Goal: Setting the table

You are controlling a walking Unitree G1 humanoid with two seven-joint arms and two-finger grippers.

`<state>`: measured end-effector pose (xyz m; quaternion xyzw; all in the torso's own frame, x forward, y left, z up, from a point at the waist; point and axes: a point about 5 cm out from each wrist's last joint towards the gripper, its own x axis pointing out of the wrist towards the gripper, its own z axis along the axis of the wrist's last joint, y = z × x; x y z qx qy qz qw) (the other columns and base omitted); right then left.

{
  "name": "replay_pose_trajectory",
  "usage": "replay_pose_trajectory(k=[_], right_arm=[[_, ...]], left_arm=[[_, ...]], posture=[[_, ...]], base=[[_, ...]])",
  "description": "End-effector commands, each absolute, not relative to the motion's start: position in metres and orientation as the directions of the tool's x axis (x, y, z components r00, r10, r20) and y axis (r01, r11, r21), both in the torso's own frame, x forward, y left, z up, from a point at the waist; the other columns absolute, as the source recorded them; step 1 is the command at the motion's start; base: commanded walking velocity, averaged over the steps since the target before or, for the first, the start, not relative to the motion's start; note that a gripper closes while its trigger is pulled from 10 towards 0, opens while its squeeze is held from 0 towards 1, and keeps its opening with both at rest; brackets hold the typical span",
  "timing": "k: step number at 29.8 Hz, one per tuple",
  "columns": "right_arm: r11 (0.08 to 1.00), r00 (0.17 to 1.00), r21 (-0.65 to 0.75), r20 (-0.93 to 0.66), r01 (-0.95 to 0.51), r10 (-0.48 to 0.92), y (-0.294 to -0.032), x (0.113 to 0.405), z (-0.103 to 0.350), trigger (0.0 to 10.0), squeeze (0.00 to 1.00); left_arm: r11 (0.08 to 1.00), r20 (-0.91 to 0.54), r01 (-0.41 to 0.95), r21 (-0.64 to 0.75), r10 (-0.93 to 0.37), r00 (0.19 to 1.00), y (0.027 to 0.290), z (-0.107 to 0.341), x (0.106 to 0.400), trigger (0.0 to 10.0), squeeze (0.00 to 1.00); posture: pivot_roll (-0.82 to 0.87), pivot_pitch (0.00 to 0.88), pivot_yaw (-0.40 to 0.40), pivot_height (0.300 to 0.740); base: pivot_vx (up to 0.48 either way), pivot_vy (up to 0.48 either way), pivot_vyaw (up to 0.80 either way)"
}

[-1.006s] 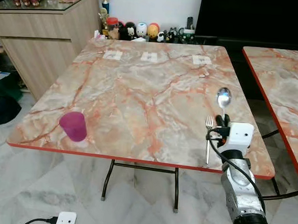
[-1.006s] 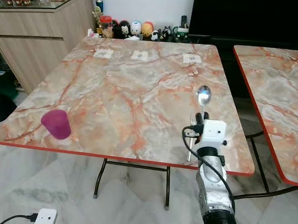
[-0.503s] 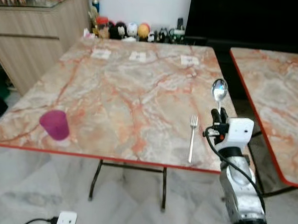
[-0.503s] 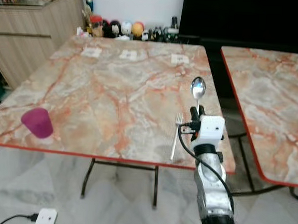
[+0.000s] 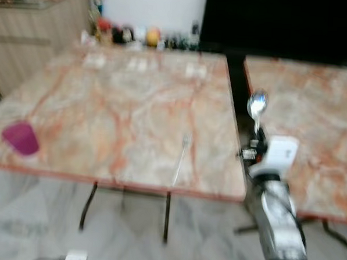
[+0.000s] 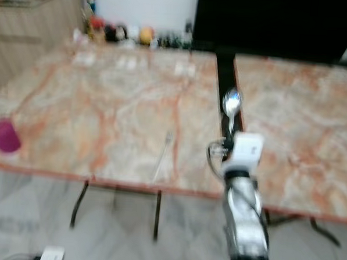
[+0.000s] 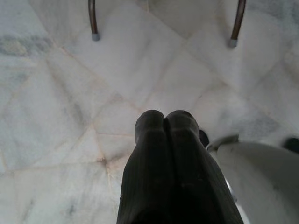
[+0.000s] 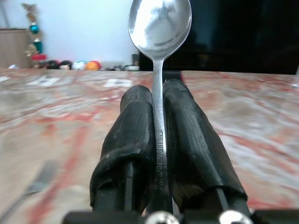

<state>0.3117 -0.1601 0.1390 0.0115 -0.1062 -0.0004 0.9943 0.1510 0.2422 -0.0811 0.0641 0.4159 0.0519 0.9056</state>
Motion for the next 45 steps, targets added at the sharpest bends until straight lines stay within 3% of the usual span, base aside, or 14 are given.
replay_pose_trajectory(k=[1,32,45], right_arm=[[0.999,0.975,0.032,0.216,0.038,-0.044,-0.170,0.311,0.142,10.0,0.00],[0.993,0.968,0.054,0.224,0.105,-0.114,-0.180,0.316,0.149,10.0,0.00],[0.983,0.958,0.039,0.218,0.180,-0.184,-0.199,0.320,0.152,10.0,0.00]], left_arm=[[0.988,-0.759,-0.027,0.152,0.135,0.637,0.238,-0.083,0.149,10.0,0.00],[0.986,-0.768,-0.008,0.165,0.134,0.626,0.241,-0.083,0.151,10.0,0.00],[0.984,-0.765,-0.022,0.178,0.152,0.626,0.243,-0.082,0.153,10.0,0.00]], posture=[[-0.02,0.000,0.026,0.740],[-0.03,0.000,0.038,0.740],[-0.03,0.000,0.037,0.740]], base=[[0.000,-0.454,0.00],[0.000,-0.454,-0.05],[0.000,-0.334,0.00]])
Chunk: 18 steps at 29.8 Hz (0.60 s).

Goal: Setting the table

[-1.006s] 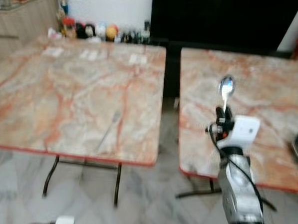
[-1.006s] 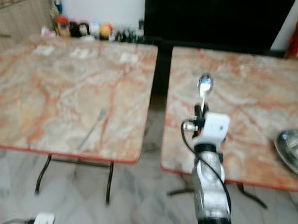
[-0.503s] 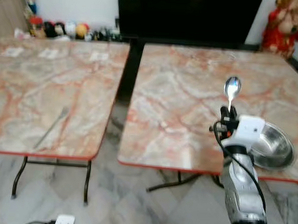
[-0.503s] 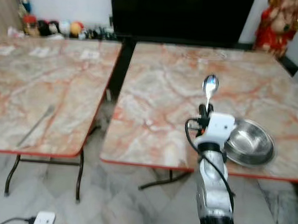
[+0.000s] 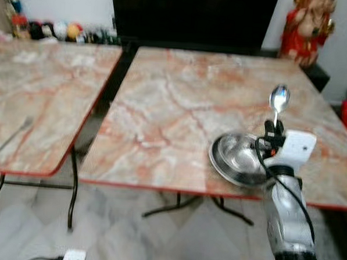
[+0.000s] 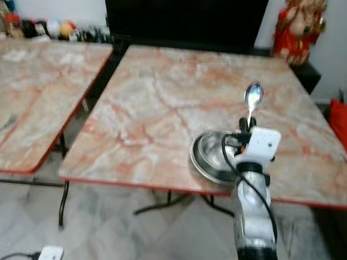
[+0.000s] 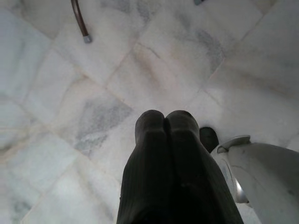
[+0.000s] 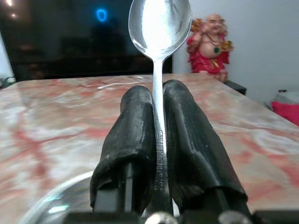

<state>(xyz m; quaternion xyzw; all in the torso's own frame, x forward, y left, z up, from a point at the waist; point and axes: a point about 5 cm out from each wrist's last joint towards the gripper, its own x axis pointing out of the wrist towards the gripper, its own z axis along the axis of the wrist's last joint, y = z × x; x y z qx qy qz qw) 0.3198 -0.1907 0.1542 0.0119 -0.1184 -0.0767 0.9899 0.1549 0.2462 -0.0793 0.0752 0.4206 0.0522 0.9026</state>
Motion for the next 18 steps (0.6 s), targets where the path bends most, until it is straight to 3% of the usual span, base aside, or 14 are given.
replay_pose_trajectory(k=[1,13,18], right_arm=[[0.981,0.958,0.036,0.214,0.189,-0.192,-0.2013,0.3205,0.1529,10.0,0.00],[0.979,0.959,0.023,0.194,0.204,-0.205,-0.2086,0.3287,0.1575,10.0,0.00],[0.980,0.963,0.029,0.185,0.194,-0.196,-0.2042,0.3279,0.1547,10.0,0.00]], left_arm=[[0.984,-0.762,-0.024,0.175,0.151,0.629,0.2428,-0.0813,0.1536,10.0,0.00],[0.986,-0.757,-0.040,0.160,0.149,0.636,0.2421,-0.0814,0.1527,10.0,0.00],[0.987,-0.750,-0.039,0.154,0.143,0.645,0.2405,-0.0805,0.1553,10.0,0.00]], posture=[[-0.03,0.000,0.035,0.740],[-0.02,0.000,0.032,0.740],[-0.02,0.000,0.034,0.740]], base=[[0.000,0.000,0.00],[0.000,0.000,0.00],[0.268,0.000,0.00]])
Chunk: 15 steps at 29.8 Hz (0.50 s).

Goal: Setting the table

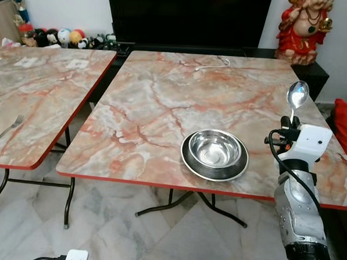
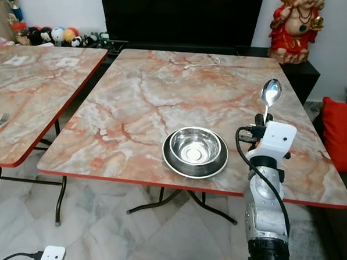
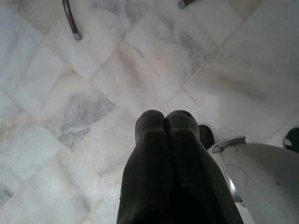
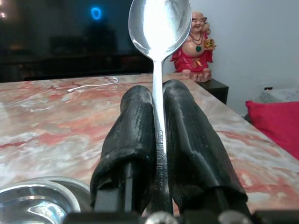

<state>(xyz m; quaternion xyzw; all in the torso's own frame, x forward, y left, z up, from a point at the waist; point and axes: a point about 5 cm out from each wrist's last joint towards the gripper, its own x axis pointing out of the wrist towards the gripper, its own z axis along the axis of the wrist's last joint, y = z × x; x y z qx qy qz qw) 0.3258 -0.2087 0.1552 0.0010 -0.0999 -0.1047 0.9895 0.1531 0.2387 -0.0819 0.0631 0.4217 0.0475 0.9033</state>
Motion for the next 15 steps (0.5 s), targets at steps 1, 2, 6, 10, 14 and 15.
replay_pose_trajectory(k=[1,2,6,10,14,15], right_arm=[[0.981,0.963,0.030,0.185,0.194,-0.196,-0.2040,0.3279,0.1545,10.0,0.00],[0.981,0.964,0.030,0.182,0.194,-0.196,-0.2037,0.3279,0.1541,10.0,0.00],[0.981,0.964,0.028,0.179,0.194,-0.196,-0.2033,0.3282,0.1541,10.0,0.00],[0.981,0.964,0.030,0.181,0.193,-0.195,-0.2023,0.3290,0.1553,10.0,0.00],[0.980,0.963,0.028,0.183,0.196,-0.198,-0.2022,0.3299,0.1563,10.0,0.00],[0.979,0.961,0.028,0.185,0.203,-0.204,-0.2025,0.3301,0.1571,10.0,0.00]], left_arm=[[0.987,-0.749,-0.039,0.154,0.142,0.647,0.2403,-0.0804,0.1556,10.0,0.00],[0.988,-0.747,-0.039,0.153,0.141,0.649,0.2402,-0.0800,0.1565,10.0,0.00],[0.988,-0.743,-0.038,0.152,0.139,0.655,0.2400,-0.0793,0.1579,10.0,0.00],[0.988,-0.737,-0.039,0.151,0.139,0.662,0.2394,-0.0788,0.1588,10.0,0.00],[0.988,-0.734,-0.040,0.152,0.140,0.665,0.2384,-0.0786,0.1593,10.0,0.00],[0.988,-0.731,-0.041,0.151,0.139,0.668,0.2379,-0.0784,0.1598,10.0,0.00]], posture=[[-0.02,0.000,0.034,0.740],[-0.02,0.000,0.034,0.740],[-0.03,0.000,0.034,0.740],[-0.03,0.000,0.032,0.740],[-0.02,0.000,0.030,0.740],[-0.02,0.000,0.030,0.740]], base=[[0.296,0.000,0.00],[0.322,0.000,0.00],[0.336,0.000,0.00],[0.361,0.000,0.00],[0.171,0.000,0.00],[0.000,0.000,0.00]])
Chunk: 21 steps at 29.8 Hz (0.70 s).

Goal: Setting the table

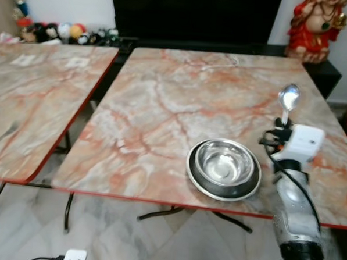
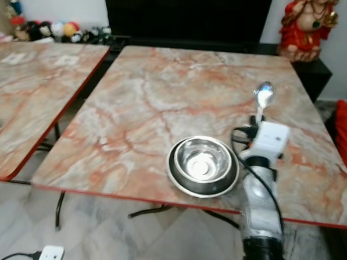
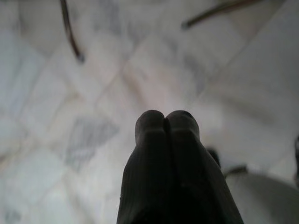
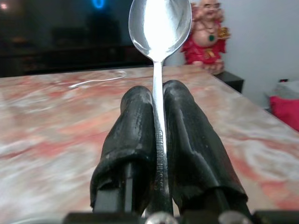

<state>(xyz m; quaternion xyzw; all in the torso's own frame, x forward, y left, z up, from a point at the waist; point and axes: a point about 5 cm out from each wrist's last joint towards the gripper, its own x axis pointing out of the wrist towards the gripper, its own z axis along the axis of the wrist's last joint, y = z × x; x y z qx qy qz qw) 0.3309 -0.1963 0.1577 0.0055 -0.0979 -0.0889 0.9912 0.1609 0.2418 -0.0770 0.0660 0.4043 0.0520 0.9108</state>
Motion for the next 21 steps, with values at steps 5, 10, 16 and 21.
replay_pose_trajectory(k=[5,10,16,21], right_arm=[[0.968,0.959,-0.001,0.139,0.251,-0.249,-0.211,0.329,0.154,10.0,0.00],[0.963,0.962,-0.035,0.058,0.268,-0.266,-0.225,0.328,0.152,10.0,0.00],[0.938,0.935,-0.052,-0.076,0.343,-0.346,-0.252,0.319,0.147,10.0,0.00],[0.943,0.933,-0.056,-0.137,0.329,-0.333,-0.255,0.313,0.148,10.0,0.00]], left_arm=[[0.989,-0.727,-0.039,0.146,0.134,0.674,0.237,-0.078,0.161,10.0,0.00],[0.989,-0.724,-0.037,0.146,0.132,0.677,0.238,-0.078,0.161,10.0,0.00],[0.989,-0.721,-0.035,0.140,0.126,0.681,0.236,-0.077,0.162,10.0,0.00],[0.990,-0.722,-0.031,0.138,0.121,0.682,0.236,-0.077,0.163,10.0,0.00]], posture=[[-0.02,0.005,0.029,0.740],[-0.03,0.007,0.030,0.740],[-0.04,0.011,0.030,0.740],[-0.04,0.015,0.031,0.740]], base=[[0.000,0.000,0.00],[0.000,0.000,0.00],[0.000,0.000,0.00],[0.000,0.000,0.00]])
